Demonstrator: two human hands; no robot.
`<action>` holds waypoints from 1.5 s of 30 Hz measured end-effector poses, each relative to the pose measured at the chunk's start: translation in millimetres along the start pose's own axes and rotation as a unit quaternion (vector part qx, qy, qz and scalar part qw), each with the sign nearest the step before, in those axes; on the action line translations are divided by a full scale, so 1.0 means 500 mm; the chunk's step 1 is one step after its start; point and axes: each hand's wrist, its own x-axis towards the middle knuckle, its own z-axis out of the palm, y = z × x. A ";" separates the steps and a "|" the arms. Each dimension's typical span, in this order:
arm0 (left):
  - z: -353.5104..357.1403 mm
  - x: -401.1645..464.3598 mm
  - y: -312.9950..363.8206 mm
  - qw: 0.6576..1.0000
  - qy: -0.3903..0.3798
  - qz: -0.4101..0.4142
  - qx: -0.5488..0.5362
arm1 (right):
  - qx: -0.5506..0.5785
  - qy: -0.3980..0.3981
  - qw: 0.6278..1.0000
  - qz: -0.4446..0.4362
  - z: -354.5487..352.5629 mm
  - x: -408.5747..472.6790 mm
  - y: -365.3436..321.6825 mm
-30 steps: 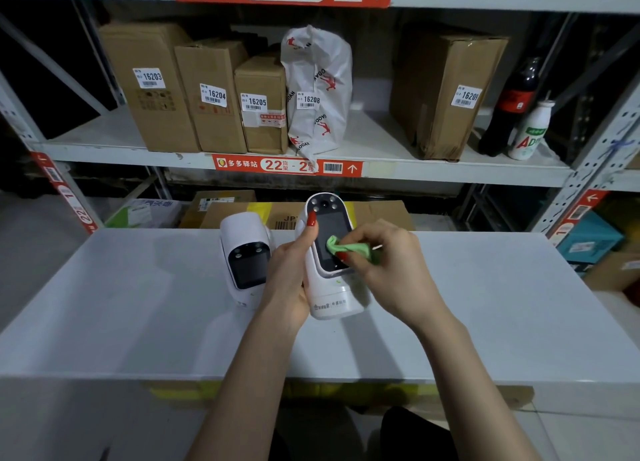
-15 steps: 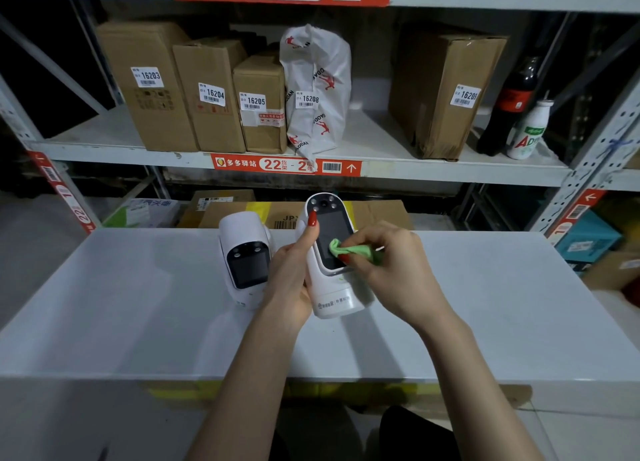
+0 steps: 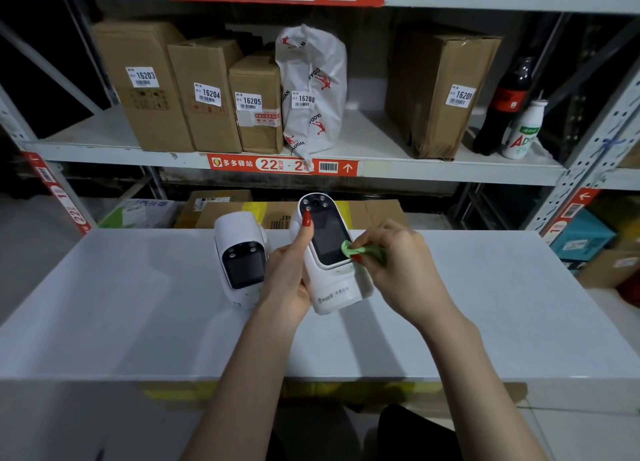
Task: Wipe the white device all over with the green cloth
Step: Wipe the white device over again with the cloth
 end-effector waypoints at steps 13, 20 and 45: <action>0.000 0.014 -0.014 0.999 0.025 0.030 0.029 | 0.028 -0.123 0.992 0.000 -0.014 -0.004 -0.018; -0.003 0.022 -0.018 0.999 0.033 0.027 0.025 | 0.023 -0.116 0.993 0.004 -0.015 -0.006 -0.014; 0.006 0.004 -0.009 0.993 0.017 -0.078 -0.088 | 0.030 -0.079 0.996 -0.039 -0.004 -0.008 -0.026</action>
